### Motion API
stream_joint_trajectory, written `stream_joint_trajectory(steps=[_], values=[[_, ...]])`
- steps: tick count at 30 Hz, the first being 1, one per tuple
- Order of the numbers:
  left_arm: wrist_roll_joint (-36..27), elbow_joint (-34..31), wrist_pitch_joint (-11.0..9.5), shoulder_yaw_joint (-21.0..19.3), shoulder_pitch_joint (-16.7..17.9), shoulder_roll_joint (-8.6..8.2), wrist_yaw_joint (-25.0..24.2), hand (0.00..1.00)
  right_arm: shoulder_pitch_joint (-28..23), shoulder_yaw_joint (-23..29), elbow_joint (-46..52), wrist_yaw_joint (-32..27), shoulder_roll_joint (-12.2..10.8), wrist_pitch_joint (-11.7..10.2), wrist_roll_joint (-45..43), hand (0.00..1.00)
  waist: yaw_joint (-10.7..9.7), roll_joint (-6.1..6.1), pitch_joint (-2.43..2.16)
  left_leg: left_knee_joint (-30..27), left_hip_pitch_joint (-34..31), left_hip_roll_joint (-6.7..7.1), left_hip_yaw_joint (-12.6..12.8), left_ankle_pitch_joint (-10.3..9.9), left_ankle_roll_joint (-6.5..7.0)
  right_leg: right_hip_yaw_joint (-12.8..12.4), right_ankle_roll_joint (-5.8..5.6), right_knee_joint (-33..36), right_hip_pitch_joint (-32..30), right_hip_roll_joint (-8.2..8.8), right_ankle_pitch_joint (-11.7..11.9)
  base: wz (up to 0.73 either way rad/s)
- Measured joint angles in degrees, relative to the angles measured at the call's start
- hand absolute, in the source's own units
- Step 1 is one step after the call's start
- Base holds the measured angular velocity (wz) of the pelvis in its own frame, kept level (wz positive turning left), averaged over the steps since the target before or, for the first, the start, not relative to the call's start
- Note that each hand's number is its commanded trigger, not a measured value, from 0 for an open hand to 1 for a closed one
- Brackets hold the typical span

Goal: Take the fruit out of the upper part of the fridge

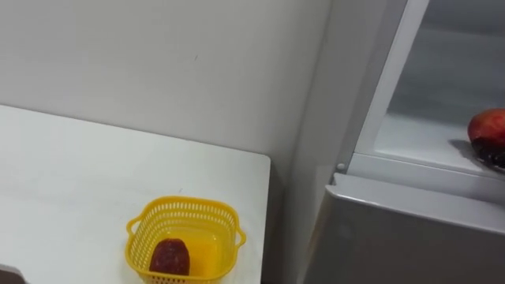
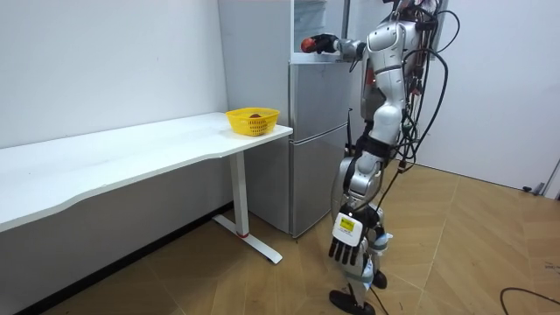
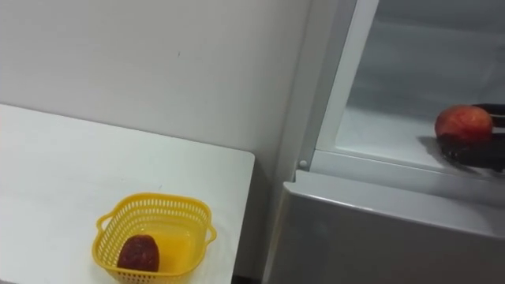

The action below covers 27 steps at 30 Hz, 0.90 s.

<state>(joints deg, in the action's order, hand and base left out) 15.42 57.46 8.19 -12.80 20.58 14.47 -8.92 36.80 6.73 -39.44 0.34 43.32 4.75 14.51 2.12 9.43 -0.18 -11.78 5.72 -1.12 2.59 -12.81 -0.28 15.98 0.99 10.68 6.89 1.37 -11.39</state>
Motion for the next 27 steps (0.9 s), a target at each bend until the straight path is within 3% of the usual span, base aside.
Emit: stream_joint_trajectory(steps=[4,7,10,14,17,22,27], values=[[-0.2,0.2,-0.6,0.0,-0.4,0.14,1.3,0.00,-3.1,-1.0,9.0,-1.5,-0.1,0.2,-3.3,1.00,-0.1,-0.85,-0.10,0.0,0.1,-0.05,0.5,0.0,0.00,-0.3,0.11,0.1,-0.1,-0.04,0.1,-0.08],[-0.3,0.5,-1.5,0.4,-0.5,0.13,2.4,0.00,-7.0,-1.0,15.6,-3.4,-0.5,0.1,-3.6,1.00,0.2,-1.33,0.08,0.3,0.8,-0.16,1.1,0.0,0.00,-0.8,0.11,0.1,0.0,-0.17,0.1,-0.09],[-0.3,1.1,-2.3,0.4,-0.5,-0.41,3.0,0.00,-9.9,-0.8,24.5,-4.3,-1.0,0.0,-3.6,1.00,-0.1,-2.13,-0.30,0.4,-0.2,-0.26,1.7,0.0,0.00,-1.1,0.16,0.3,-0.9,-0.22,0.1,-0.09],[-0.3,1.4,-2.8,0.6,-0.6,-0.61,3.7,0.00,-13.1,-0.8,32.2,-5.8,-1.4,-0.7,-3.6,1.00,-0.2,-2.59,-0.32,0.2,0.0,-0.35,2.1,0.0,0.00,-1.6,0.19,0.8,-1.1,-0.19,0.1,-0.04],[-1.6,1.8,-3.9,0.6,-0.7,-0.61,3.8,0.00,-14.8,0.0,35.7,-6.9,-2.4,-2.2,-3.4,1.00,-0.4,-2.66,-0.22,0.1,0.0,-0.32,2.1,0.0,0.00,-1.8,0.19,0.8,-1.0,-0.14,0.1,0.00],[-2.3,1.8,-4.0,1.0,-0.5,-0.69,3.8,0.00,-21.0,1.8,46.2,-8.1,-3.1,-3.0,-4.1,1.00,-0.4,-3.58,0.28,0.1,0.0,-0.30,2.2,0.0,0.02,-1.8,0.19,0.9,-1.0,0.19,0.1,0.00],[-3.6,1.9,-4.7,2.0,-0.7,-0.77,3.9,0.00,-25.6,1.9,52.4,-8.2,-3.7,-4.5,-4.0,1.00,-1.0,-4.60,0.35,0.1,-0.1,-0.35,2.4,-0.1,0.02,-2.0,0.22,1.0,-1.0,0.23,0.2,-0.01]])
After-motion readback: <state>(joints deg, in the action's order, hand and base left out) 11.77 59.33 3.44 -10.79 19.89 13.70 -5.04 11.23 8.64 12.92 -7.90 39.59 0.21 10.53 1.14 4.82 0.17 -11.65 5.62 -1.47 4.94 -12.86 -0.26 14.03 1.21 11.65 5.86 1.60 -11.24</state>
